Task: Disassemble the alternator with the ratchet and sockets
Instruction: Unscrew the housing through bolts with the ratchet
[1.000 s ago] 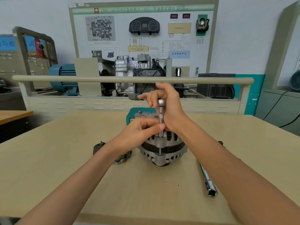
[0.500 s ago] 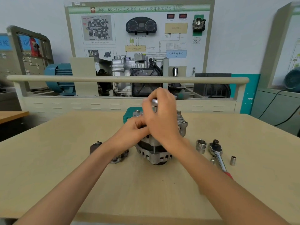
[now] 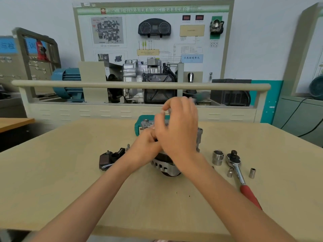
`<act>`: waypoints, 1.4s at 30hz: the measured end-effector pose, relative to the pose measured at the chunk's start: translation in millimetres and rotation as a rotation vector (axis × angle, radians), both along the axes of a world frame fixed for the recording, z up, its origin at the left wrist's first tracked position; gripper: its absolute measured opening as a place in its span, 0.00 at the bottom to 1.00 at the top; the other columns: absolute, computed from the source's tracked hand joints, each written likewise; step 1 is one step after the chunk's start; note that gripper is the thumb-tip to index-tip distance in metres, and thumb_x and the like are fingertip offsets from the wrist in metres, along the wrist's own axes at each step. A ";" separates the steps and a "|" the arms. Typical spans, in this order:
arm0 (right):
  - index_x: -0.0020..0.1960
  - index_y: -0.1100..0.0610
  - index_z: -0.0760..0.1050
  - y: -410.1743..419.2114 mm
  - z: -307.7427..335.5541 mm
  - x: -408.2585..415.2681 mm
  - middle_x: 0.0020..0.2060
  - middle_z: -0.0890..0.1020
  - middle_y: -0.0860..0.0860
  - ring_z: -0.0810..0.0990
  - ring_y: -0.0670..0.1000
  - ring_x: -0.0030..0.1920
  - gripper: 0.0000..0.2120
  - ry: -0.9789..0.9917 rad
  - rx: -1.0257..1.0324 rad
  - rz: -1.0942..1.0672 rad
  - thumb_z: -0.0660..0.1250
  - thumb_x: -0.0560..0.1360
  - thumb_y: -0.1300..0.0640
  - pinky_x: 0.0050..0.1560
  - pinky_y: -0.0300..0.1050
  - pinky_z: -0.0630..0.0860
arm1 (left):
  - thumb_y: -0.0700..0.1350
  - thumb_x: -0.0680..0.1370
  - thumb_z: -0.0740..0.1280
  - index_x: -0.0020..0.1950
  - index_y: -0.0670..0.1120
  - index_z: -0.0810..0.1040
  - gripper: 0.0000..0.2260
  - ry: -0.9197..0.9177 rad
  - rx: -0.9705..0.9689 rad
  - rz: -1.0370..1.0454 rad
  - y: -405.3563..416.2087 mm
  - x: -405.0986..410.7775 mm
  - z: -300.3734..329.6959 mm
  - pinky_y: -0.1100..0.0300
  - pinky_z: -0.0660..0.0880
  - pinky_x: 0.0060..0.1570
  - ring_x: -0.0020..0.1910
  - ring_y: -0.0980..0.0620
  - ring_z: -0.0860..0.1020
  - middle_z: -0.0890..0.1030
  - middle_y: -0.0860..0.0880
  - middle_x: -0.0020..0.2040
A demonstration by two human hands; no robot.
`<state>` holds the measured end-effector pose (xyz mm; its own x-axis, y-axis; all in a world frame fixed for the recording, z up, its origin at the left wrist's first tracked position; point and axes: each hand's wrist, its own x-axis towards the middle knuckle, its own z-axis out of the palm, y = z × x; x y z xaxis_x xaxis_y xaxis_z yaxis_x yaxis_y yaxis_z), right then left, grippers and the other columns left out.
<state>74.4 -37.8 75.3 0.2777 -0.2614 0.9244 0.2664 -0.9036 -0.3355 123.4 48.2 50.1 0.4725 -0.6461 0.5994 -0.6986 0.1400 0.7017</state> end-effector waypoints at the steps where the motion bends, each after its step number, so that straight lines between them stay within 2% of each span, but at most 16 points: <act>1: 0.44 0.60 0.72 1.7 -4.5 -1.3 0.40 0.72 0.52 0.70 0.52 0.45 0.09 -0.002 -0.074 -0.193 0.59 0.69 0.56 0.64 0.52 0.65 | 0.26 0.74 0.60 0.38 0.49 0.79 0.19 -0.008 -0.008 0.013 -0.3 -0.1 -0.1 0.74 0.71 0.35 0.33 0.65 0.76 0.80 0.53 0.32; 3: 0.47 0.61 0.74 5.0 -9.2 -3.1 0.42 0.72 0.54 0.71 0.56 0.48 0.12 -0.016 -0.079 -0.332 0.61 0.67 0.56 0.67 0.55 0.59 | 0.26 0.73 0.59 0.41 0.39 0.79 0.12 -0.018 -0.007 0.035 -2.1 0.6 -0.9 0.74 0.71 0.38 0.34 0.65 0.76 0.79 0.50 0.34; 5: 0.45 0.61 0.74 7.1 -6.0 -2.3 0.41 0.71 0.52 0.70 0.54 0.48 0.11 -0.035 0.017 -0.212 0.60 0.69 0.55 0.64 0.52 0.61 | 0.27 0.74 0.60 0.39 0.39 0.78 0.11 0.010 0.012 0.033 -2.3 1.0 -1.0 0.72 0.71 0.35 0.33 0.65 0.76 0.79 0.53 0.32; 8: 0.34 0.59 0.70 1.0 11.6 -0.4 0.33 0.71 0.50 0.69 0.49 0.40 0.11 -0.014 0.278 0.284 0.56 0.70 0.54 0.49 0.42 0.65 | 0.34 0.77 0.63 0.39 0.53 0.83 0.17 0.048 0.069 -0.010 -0.5 -1.6 3.0 0.70 0.72 0.36 0.36 0.63 0.78 0.82 0.56 0.34; 10: 0.26 0.57 0.66 -9.8 23.6 2.2 0.27 0.70 0.50 0.69 0.48 0.34 0.16 0.077 0.522 0.725 0.54 0.70 0.54 0.42 0.37 0.68 | 0.41 0.79 0.63 0.44 0.51 0.83 0.10 -0.004 0.117 -0.012 -0.5 -0.8 5.9 0.65 0.74 0.44 0.43 0.56 0.78 0.82 0.53 0.40; 15: 0.18 0.54 0.62 -29.7 32.3 10.0 0.20 0.69 0.53 0.71 0.52 0.30 0.28 0.230 0.882 1.396 0.47 0.76 0.53 0.58 0.45 0.72 | 0.46 0.78 0.64 0.53 0.41 0.83 0.12 0.043 0.131 -0.011 1.5 2.0 6.0 0.54 0.73 0.60 0.54 0.51 0.79 0.82 0.47 0.51; 18: 0.19 0.53 0.64 -22.3 30.3 8.3 0.21 0.71 0.51 0.74 0.50 0.31 0.27 0.171 0.837 1.275 0.50 0.77 0.55 0.56 0.45 0.72 | 0.44 0.78 0.65 0.54 0.46 0.84 0.09 0.044 0.126 -0.030 2.0 0.9 6.6 0.60 0.72 0.62 0.57 0.57 0.78 0.83 0.54 0.53; 21: 0.28 0.57 0.71 -3.0 11.4 1.8 0.30 0.74 0.50 0.75 0.47 0.38 0.16 -0.029 0.428 0.601 0.54 0.73 0.57 0.51 0.39 0.71 | 0.35 0.77 0.65 0.42 0.56 0.85 0.16 0.020 0.093 -0.028 3.5 2.2 5.7 0.72 0.73 0.46 0.43 0.66 0.79 0.84 0.59 0.41; 23: 0.39 0.60 0.75 5.6 -2.7 1.8 0.37 0.73 0.51 0.72 0.49 0.44 0.10 -0.095 0.094 0.041 0.57 0.71 0.57 0.61 0.47 0.67 | 0.29 0.75 0.62 0.38 0.53 0.82 0.20 0.023 0.077 0.005 4.3 3.6 4.3 0.75 0.70 0.34 0.33 0.67 0.77 0.81 0.60 0.32; 25: 0.45 0.60 0.75 9.0 -8.7 1.4 0.41 0.72 0.51 0.70 0.52 0.48 0.10 -0.100 -0.002 -0.223 0.58 0.70 0.56 0.68 0.53 0.60 | 0.28 0.75 0.60 0.39 0.51 0.79 0.19 0.032 0.076 0.027 4.1 4.3 3.0 0.75 0.70 0.31 0.32 0.67 0.77 0.80 0.60 0.30; 27: 0.42 0.60 0.74 8.0 -5.2 0.9 0.40 0.70 0.50 0.69 0.51 0.47 0.12 -0.104 0.085 -0.147 0.56 0.70 0.53 0.63 0.50 0.62 | 0.29 0.75 0.60 0.39 0.53 0.81 0.19 0.054 0.082 0.018 3.1 2.4 4.4 0.73 0.72 0.34 0.34 0.66 0.78 0.82 0.59 0.32; 31: 0.26 0.58 0.64 -7.7 24.6 3.9 0.25 0.67 0.48 0.67 0.46 0.31 0.18 0.047 0.563 0.640 0.53 0.74 0.53 0.42 0.40 0.66 | 0.43 0.79 0.63 0.47 0.50 0.84 0.10 0.031 0.131 -0.006 -0.6 1.1 7.5 0.61 0.76 0.47 0.46 0.50 0.79 0.82 0.48 0.43; 34: 0.19 0.54 0.60 -24.0 38.4 13.9 0.19 0.66 0.50 0.67 0.48 0.28 0.27 0.209 0.734 0.988 0.50 0.78 0.58 0.46 0.42 0.70 | 0.52 0.77 0.64 0.51 0.45 0.83 0.13 0.094 0.153 -0.016 1.0 4.7 8.1 0.49 0.73 0.60 0.54 0.43 0.77 0.80 0.41 0.52; 37: 0.16 0.54 0.59 -27.1 37.2 18.5 0.18 0.66 0.52 0.67 0.51 0.27 0.29 0.239 0.882 1.262 0.49 0.77 0.57 0.51 0.44 0.72 | 0.48 0.79 0.64 0.53 0.50 0.84 0.10 0.106 0.168 -0.034 1.7 4.5 7.4 0.59 0.73 0.61 0.56 0.55 0.79 0.83 0.53 0.53; 40: 0.17 0.54 0.59 -23.6 38.6 14.8 0.17 0.65 0.52 0.68 0.51 0.26 0.28 0.275 0.883 1.367 0.50 0.77 0.57 0.54 0.45 0.74 | 0.47 0.78 0.64 0.52 0.48 0.84 0.10 0.093 0.152 -0.033 2.1 4.0 7.3 0.64 0.72 0.59 0.56 0.58 0.78 0.82 0.56 0.51; 42: 0.18 0.54 0.61 -17.4 36.9 9.3 0.18 0.67 0.50 0.70 0.50 0.27 0.28 0.235 0.767 1.227 0.50 0.77 0.59 0.54 0.42 0.74 | 0.46 0.78 0.65 0.52 0.45 0.84 0.10 0.067 0.135 -0.042 2.8 2.7 6.3 0.65 0.71 0.59 0.55 0.58 0.78 0.82 0.55 0.51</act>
